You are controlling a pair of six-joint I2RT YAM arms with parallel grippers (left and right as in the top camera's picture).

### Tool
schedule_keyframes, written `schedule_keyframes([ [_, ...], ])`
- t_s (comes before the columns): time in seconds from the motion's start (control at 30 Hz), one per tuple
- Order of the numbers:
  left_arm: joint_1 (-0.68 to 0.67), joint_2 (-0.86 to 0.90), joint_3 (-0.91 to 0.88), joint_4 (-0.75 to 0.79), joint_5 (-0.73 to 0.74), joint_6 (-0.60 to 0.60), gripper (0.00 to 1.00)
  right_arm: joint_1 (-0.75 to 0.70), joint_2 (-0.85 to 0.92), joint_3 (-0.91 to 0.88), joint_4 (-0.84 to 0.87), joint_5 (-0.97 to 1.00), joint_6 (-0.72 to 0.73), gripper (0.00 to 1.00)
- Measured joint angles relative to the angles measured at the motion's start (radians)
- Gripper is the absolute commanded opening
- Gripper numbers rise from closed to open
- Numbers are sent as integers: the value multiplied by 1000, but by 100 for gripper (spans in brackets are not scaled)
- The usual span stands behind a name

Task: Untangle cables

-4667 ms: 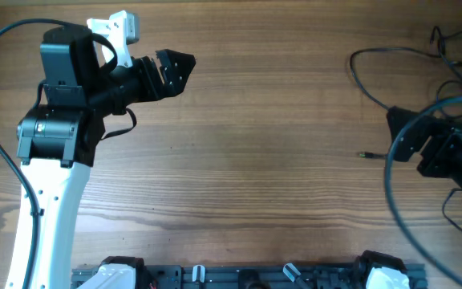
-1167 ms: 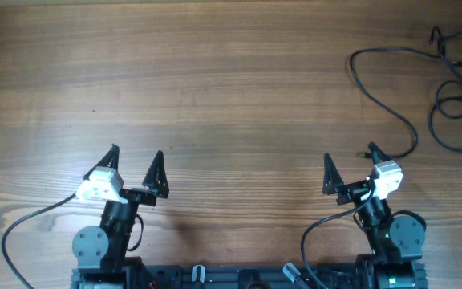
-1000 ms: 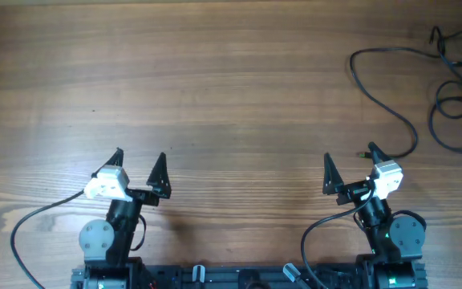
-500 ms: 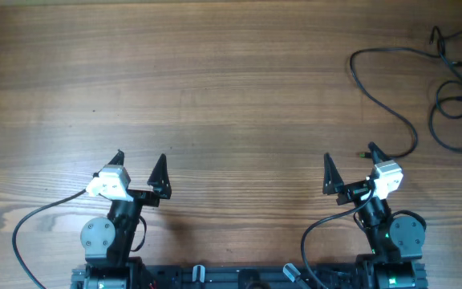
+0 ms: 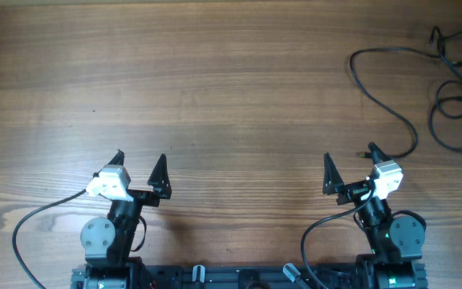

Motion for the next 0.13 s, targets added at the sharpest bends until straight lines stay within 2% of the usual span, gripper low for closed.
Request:
schedule_keyframes([
  [0.13,0,0,0,0,0,0,100,0,0,0,0,0,0,100],
])
